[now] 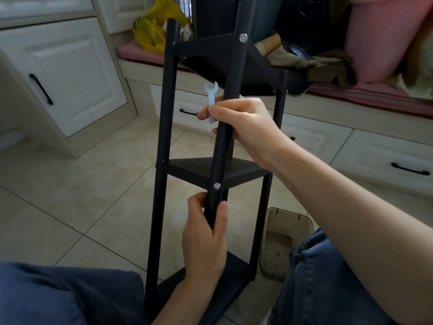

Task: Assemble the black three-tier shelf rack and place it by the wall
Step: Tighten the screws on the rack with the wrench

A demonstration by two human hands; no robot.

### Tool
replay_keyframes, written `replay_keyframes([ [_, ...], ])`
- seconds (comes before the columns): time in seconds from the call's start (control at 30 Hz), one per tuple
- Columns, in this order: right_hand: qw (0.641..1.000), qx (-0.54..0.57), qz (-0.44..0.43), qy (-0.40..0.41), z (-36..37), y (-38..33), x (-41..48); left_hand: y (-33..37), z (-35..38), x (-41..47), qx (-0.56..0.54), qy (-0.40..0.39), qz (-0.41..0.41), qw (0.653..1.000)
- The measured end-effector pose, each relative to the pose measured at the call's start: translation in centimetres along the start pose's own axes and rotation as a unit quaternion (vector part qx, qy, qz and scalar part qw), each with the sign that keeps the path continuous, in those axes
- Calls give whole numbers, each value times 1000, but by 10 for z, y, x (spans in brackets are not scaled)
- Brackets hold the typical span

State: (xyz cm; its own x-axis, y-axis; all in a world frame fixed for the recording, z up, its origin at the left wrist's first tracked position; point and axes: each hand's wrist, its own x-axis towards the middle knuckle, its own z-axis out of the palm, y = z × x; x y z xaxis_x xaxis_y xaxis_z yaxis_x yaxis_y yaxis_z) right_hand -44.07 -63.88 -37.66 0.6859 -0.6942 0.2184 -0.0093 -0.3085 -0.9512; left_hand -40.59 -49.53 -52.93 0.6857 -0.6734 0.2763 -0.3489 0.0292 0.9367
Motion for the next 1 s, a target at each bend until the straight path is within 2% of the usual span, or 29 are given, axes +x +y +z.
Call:
replay_keyframes([
  [0.13,1000,-24,-4,3,-4,-2,-3,-8,0,3,3,-31,11,999],
  [0.23,998,-45,38,9,-12,1,-7,-10,4,10,-10,-45,20,999],
  [0.33,996,-41,80,8,-21,8,-18,-10,8,17,-16,-36,11,999],
  [0.47,991,-107,80,10,-32,22,-34,-11,9,27,-16,-24,17,999],
  [0.77,961,-234,146,-10,-14,65,-71,-12,9,36,2,9,39,999],
  [1.0,954,-189,222,-64,17,91,-74,-14,1,37,18,38,63,997],
])
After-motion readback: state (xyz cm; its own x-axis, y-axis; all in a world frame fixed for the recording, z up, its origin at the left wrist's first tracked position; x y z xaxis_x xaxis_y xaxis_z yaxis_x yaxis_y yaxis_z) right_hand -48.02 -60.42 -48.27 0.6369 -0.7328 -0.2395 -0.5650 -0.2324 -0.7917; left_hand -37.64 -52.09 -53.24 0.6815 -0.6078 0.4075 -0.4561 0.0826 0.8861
